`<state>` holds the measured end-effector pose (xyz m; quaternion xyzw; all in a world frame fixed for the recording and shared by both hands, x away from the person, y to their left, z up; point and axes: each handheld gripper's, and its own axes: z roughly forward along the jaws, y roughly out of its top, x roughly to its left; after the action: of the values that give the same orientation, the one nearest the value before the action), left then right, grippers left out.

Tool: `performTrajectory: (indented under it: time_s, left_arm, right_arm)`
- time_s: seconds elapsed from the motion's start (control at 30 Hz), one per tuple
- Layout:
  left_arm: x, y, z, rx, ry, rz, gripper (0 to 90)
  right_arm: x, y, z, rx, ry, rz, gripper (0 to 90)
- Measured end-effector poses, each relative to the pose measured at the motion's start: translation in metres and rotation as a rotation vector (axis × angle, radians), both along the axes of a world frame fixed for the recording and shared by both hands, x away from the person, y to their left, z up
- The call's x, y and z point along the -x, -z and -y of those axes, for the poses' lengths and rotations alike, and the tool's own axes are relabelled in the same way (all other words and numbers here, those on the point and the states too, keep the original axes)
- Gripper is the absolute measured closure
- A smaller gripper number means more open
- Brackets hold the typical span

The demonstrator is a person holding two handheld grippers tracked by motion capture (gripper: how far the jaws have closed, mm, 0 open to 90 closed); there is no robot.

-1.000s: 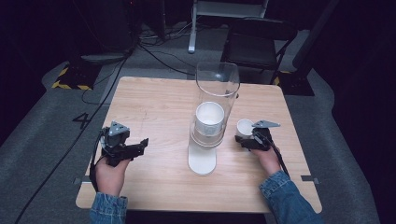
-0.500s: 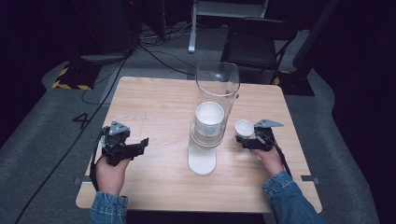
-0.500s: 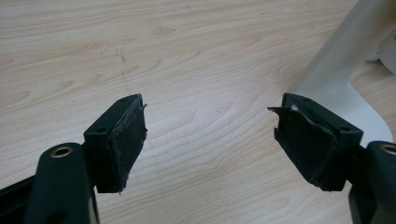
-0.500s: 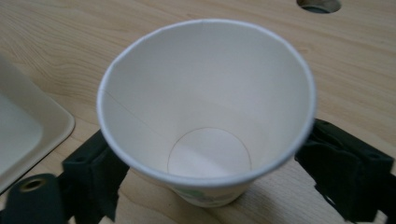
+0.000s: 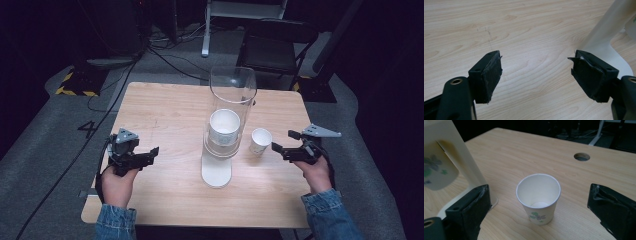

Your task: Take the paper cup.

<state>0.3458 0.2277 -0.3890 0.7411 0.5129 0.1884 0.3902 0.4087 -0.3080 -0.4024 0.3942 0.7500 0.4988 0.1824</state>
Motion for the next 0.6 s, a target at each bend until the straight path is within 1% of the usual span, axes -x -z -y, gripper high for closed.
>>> performTrajectory:
  time_s: [0.07, 0.13, 0.17, 0.3, 0.4, 0.5, 0.57, 0.6]
  left_arm:
    - [0.0, -0.001, -0.004, 0.003, -0.002, -0.002, 23.1]
    - [0.001, -0.002, -0.007, 0.015, 0.0, -0.001, 22.8]
    - [0.001, -0.002, -0.008, 0.016, 0.005, -0.002, 22.6]
    - [0.0, -0.003, -0.011, 0.018, 0.024, 0.002, 22.4]
    - [0.0, -0.003, -0.013, 0.02, 0.025, -0.001, 22.3]
    - [0.0, -0.003, -0.013, 0.018, 0.027, -0.003, 22.3]
    - [-0.001, -0.003, -0.014, 0.011, 0.028, -0.006, 22.3]
    - [-0.001, -0.002, -0.014, 0.007, 0.028, -0.009, 22.2]
  right_arm:
    - [0.006, -0.008, 0.007, -0.009, 0.006, 0.013, 5.0]
    - [0.011, -0.015, 0.013, 0.007, 0.019, 0.025, 5.0]
    - [0.013, -0.018, 0.016, 0.024, 0.023, 0.028, 5.0]
    - [0.022, -0.03, 0.029, 0.037, 0.05, 0.028, 6.2]
    - [0.025, -0.038, 0.042, 0.059, 0.08, 0.002, 9.8]
    - [0.028, -0.042, 0.053, 0.082, 0.112, -0.016, 9.8]
    - [0.03, -0.044, 0.06, 0.103, 0.142, -0.01, 9.9]
    - [0.031, -0.044, 0.063, 0.106, 0.162, -0.005, 10.0]
